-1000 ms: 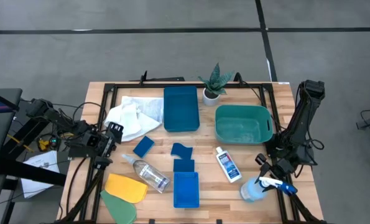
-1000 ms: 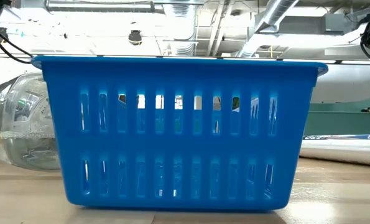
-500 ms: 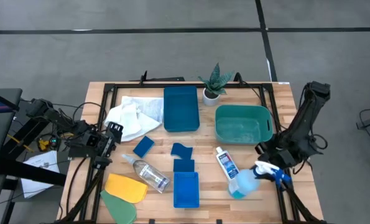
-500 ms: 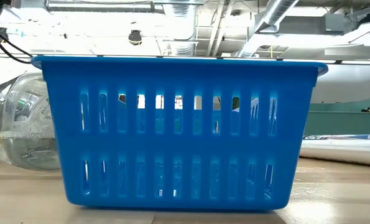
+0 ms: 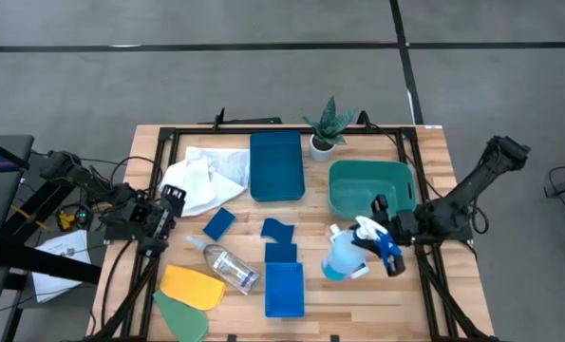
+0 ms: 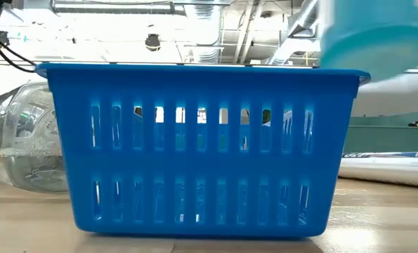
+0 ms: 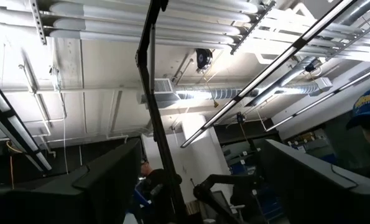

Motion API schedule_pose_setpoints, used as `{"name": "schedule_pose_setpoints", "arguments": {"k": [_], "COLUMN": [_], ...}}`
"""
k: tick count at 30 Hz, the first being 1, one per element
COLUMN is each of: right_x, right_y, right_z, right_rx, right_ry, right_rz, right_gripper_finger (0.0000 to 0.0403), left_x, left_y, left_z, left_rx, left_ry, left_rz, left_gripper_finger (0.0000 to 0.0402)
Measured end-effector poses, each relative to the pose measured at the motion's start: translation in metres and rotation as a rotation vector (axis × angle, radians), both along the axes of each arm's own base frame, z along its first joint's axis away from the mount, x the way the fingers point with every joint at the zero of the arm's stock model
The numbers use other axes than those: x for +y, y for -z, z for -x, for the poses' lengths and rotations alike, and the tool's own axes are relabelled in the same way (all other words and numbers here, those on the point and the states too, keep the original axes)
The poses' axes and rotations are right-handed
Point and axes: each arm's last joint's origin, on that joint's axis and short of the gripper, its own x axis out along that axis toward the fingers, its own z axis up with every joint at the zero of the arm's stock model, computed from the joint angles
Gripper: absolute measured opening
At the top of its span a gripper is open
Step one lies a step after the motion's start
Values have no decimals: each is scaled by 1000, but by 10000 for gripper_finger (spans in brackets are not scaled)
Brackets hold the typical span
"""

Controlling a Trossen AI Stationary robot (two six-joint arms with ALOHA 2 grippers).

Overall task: Pick & Place Kitchen Items
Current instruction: Put the blue spray bottle into the blue bin

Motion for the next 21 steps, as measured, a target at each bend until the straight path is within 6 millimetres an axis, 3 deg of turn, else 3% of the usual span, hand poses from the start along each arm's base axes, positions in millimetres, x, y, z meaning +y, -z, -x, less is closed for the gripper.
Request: {"name": "schedule_pose_setpoints", "arguments": {"k": [4, 11, 16, 21], "right_x": [-4, -23, -44, -61], "right_y": [-22, -43, -50, -53], "right_z": [-21, -49, -48, -33], "right_rx": [38, 132, 159, 184], "right_ry": [96, 379, 540, 659], "right_rz": [25, 62, 26, -22], "right_gripper_finger": [129, 129, 129, 129], "left_x": [0, 0, 0, 1], "left_y": [0, -1, -1, -2], "left_z": [0, 1, 1, 1], "left_rx": [-6, -17, -17, -18], "left_ry": [2, 2, 1, -1], "left_rz": [0, 5, 6, 10], "left_gripper_finger": [328, 328, 328, 328]}}
